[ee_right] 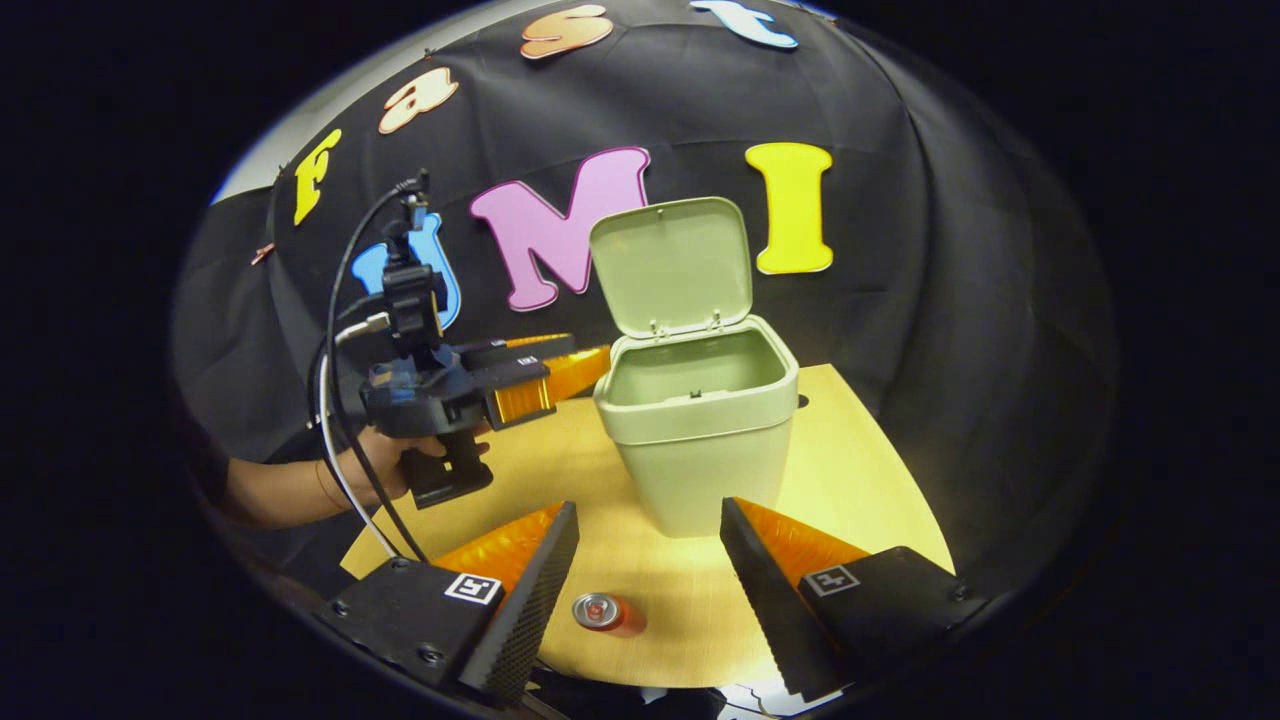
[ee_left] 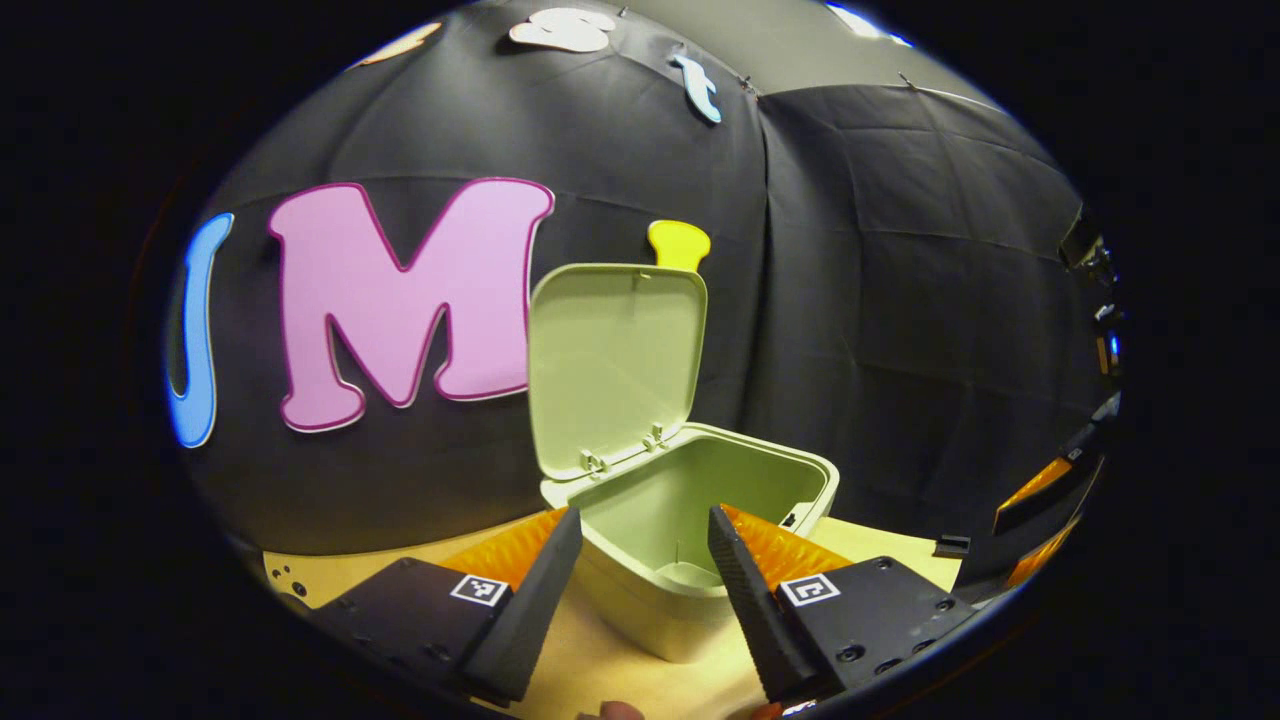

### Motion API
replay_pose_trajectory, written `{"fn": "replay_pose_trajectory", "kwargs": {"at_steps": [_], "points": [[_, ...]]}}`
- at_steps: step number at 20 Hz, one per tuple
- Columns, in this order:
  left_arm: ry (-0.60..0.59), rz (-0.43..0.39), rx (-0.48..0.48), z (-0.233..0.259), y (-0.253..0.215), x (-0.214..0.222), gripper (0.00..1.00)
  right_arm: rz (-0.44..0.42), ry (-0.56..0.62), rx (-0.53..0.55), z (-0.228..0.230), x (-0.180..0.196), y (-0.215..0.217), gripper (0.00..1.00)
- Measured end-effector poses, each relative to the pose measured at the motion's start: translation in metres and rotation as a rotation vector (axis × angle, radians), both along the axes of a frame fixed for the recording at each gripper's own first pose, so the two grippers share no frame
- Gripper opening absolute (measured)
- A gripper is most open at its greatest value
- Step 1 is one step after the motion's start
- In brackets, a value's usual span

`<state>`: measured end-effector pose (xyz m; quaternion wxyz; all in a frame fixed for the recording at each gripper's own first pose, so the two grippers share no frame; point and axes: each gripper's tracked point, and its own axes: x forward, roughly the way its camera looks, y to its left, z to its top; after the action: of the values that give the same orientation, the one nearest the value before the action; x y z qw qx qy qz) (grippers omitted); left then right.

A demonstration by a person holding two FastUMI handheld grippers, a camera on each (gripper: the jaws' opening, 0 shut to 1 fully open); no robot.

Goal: Press the lid of the desktop garbage bin to open it, pick up the crumpled paper on the desktop and throw it into the bin, then pick up the pop can on the desktop and drop it into the bin, and finally close the garbage bin lid.

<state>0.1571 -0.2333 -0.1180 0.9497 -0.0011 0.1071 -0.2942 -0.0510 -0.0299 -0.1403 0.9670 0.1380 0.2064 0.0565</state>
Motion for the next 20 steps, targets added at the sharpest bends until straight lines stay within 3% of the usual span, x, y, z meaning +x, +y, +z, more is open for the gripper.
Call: {"fn": "replay_pose_trajectory", "kwargs": {"at_steps": [8,20], "points": [[-0.037,0.126,-0.013,0.023,0.072,-0.043,0.84,0.178,0.118,-0.053,-0.056,-0.008,0.053,0.94],[0.054,0.285,0.025,-0.012,0.153,-0.103,0.84,0.418,0.275,-0.218,-0.149,-0.014,0.106,0.94]]}}
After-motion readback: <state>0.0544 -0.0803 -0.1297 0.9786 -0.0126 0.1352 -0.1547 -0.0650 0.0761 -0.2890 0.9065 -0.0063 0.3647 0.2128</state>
